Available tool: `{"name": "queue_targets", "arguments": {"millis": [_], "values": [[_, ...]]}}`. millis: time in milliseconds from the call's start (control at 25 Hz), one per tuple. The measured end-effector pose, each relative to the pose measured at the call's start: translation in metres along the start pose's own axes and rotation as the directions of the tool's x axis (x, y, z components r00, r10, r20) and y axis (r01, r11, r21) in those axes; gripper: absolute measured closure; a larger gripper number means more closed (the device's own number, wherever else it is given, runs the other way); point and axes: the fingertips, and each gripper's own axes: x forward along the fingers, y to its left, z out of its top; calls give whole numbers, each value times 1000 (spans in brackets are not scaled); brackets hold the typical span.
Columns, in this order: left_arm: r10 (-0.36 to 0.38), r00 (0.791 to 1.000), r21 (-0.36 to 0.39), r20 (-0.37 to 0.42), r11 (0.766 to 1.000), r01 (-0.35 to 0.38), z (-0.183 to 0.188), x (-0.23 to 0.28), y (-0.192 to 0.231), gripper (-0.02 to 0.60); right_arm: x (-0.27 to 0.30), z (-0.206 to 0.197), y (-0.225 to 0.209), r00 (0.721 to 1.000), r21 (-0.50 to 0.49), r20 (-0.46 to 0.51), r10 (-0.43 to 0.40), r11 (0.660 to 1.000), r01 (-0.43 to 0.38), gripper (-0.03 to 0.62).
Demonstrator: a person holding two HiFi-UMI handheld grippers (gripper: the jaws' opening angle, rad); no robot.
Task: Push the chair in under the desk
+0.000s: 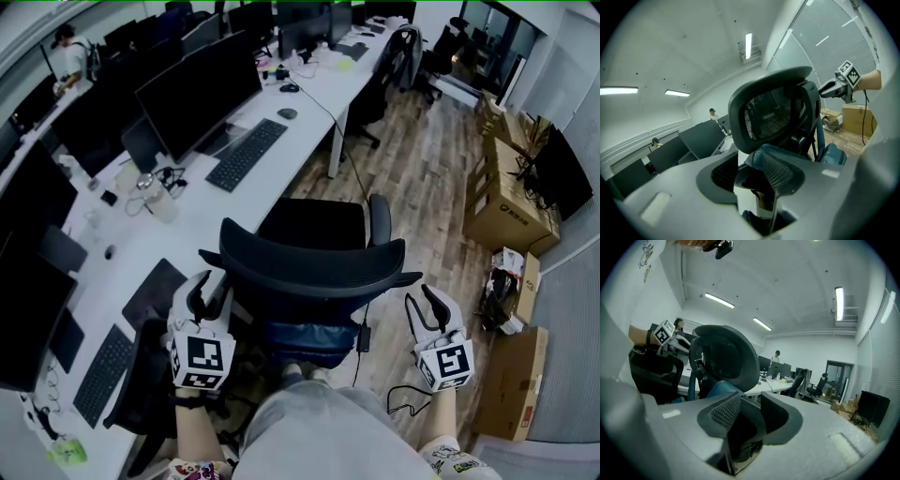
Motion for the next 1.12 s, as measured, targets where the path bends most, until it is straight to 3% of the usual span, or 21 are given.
{"name": "queue_targets", "arguments": {"millis": [360, 640, 960, 1120], "values": [[-22, 994, 177, -104, 983, 41, -2, 19, 9, 365, 20, -12, -2, 995, -109, -74, 70, 991, -78, 402], [-61, 977, 329, -205, 936, 127, -16, 38, 16, 330, 33, -14, -8, 989, -153, -83, 123, 979, -135, 362], [-175, 961, 295, -215, 926, 235, -21, 47, 17, 319, 42, -14, -8, 971, -198, -114, 212, 952, -232, 321], [-216, 950, 297, -226, 913, 278, -20, 48, 15, 324, 41, -15, -6, 959, -171, -124, 256, 946, -275, 303]]}}
